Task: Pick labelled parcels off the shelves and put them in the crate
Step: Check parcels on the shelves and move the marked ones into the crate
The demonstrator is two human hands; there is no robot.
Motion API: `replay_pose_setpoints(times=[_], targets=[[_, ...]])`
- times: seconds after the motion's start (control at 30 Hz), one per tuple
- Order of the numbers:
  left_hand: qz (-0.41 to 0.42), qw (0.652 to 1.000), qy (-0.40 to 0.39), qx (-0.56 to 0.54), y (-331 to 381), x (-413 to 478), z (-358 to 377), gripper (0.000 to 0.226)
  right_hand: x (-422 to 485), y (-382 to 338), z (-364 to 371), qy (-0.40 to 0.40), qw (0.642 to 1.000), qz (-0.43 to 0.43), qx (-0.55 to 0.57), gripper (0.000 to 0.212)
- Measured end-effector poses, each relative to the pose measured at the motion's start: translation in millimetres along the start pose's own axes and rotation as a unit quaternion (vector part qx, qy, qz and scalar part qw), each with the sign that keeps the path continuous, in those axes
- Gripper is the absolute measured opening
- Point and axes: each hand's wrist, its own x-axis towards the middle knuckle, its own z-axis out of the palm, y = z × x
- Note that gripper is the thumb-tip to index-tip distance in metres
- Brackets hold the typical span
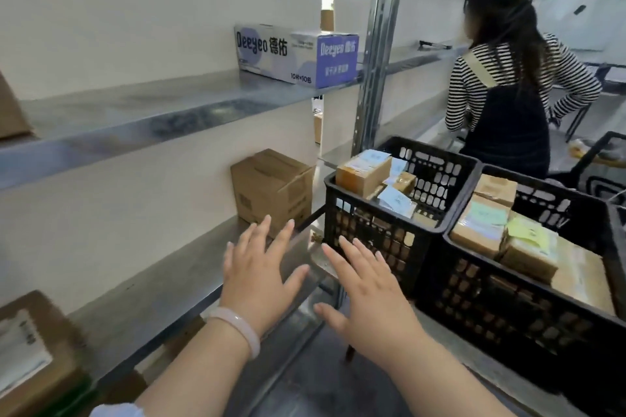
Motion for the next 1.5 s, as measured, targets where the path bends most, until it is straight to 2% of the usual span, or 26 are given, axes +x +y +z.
replay_pose_setpoints(times=[0.13, 0.27, 0.47, 0.63, 0.8, 0.93, 1.07, 1.17, 1.3, 1.43, 1.5], targets=[[-0.065, 0.998, -0.001, -0.002, 16, 32, 8, 0.07, 40, 41, -10, -0.008, 0.999, -0.047, 0.016, 0.078], [-0.11, 0.994, 0.012, -0.024, 29, 59, 23, 0.07, 85, 76, -18, -0.001, 0.998, -0.045, 0.044, 0.073], [-0.168, 0.985, -0.008, -0.038, 14, 94, 40, 0.071, 142, 74, 9, -0.036, 0.991, -0.093, 0.092, 0.071], [-0.192, 0.978, -0.018, -0.081, -17, 127, 51, 0.069, 192, 65, 27, -0.049, 0.986, -0.047, 0.149, 0.068], [-0.219, 0.958, -0.015, -0.185, -41, 170, 60, 0.067, 242, 63, 37, -0.036, 0.986, -0.025, 0.161, 0.066], [-0.24, 0.95, -0.05, -0.191, -52, 195, 69, 0.068, 280, 71, 36, -0.046, 0.98, 0.006, 0.193, 0.064], [-0.26, 0.94, -0.042, -0.218, -56, 217, 71, 0.066, 322, 78, 34, -0.045, 0.967, 0.024, 0.248, 0.059], [-0.273, 0.937, -0.062, -0.208, -59, 230, 76, 0.063, 354, 80, 42, -0.086, 0.96, 0.065, 0.26, 0.063], [-0.293, 0.922, -0.075, -0.242, -66, 225, 83, 0.057, 378, 82, 51, -0.151, 0.946, 0.07, 0.278, 0.063], [-0.315, 0.9, -0.036, -0.3, -66, 216, 80, 0.055, 385, 81, 52, -0.197, 0.934, 0.028, 0.297, 0.053], [-0.331, 0.897, -0.016, -0.293, -64, 213, 75, 0.056, 381, 79, 56, -0.187, 0.926, -0.004, 0.327, 0.042]])
